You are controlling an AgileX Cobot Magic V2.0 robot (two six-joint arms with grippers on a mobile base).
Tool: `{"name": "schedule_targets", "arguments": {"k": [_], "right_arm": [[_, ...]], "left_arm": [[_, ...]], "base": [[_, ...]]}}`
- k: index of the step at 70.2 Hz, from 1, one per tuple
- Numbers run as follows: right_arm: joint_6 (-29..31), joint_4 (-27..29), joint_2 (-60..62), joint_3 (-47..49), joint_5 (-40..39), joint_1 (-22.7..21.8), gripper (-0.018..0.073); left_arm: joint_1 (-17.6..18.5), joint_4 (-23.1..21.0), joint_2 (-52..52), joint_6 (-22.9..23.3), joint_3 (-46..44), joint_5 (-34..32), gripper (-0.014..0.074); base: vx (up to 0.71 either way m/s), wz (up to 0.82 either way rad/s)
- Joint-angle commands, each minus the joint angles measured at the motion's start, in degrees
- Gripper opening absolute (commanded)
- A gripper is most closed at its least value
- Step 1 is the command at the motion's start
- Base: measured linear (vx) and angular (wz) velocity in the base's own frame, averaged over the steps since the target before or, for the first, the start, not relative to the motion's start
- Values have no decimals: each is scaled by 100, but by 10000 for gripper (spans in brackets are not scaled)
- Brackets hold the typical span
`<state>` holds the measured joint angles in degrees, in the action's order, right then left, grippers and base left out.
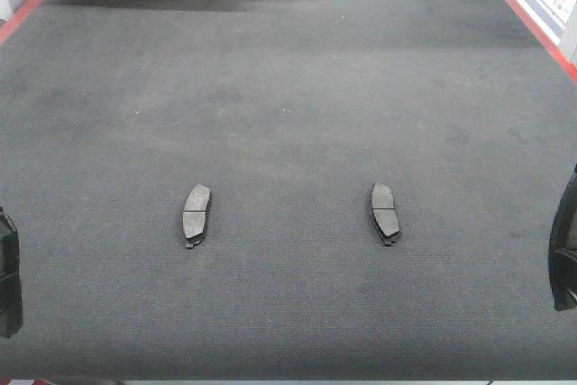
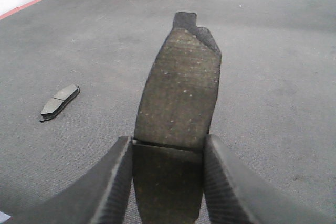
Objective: Move and align brake pads A on conveyor
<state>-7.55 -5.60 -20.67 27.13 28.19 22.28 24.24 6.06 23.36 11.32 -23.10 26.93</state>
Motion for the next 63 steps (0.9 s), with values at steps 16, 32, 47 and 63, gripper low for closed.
{"name": "schedule_targets", "arguments": {"k": [16,32,47,63], "right_arm": [[37,-57,-30,166,-559,-7,-3],[37,-57,-30,166,-559,-7,-3],[37,-57,-30,166,-559,-7,-3],[37,-57,-30,166,-559,-7,-3]], "left_arm": [[40,9,33,6,-175,-515,153],[40,9,33,6,-175,-515,153],[40,15,33,6,-175,-524,153],[40,-339,50,4,-175,-591,153]], "base": [[0,0],[0,0],[0,0],[0,0]]}}
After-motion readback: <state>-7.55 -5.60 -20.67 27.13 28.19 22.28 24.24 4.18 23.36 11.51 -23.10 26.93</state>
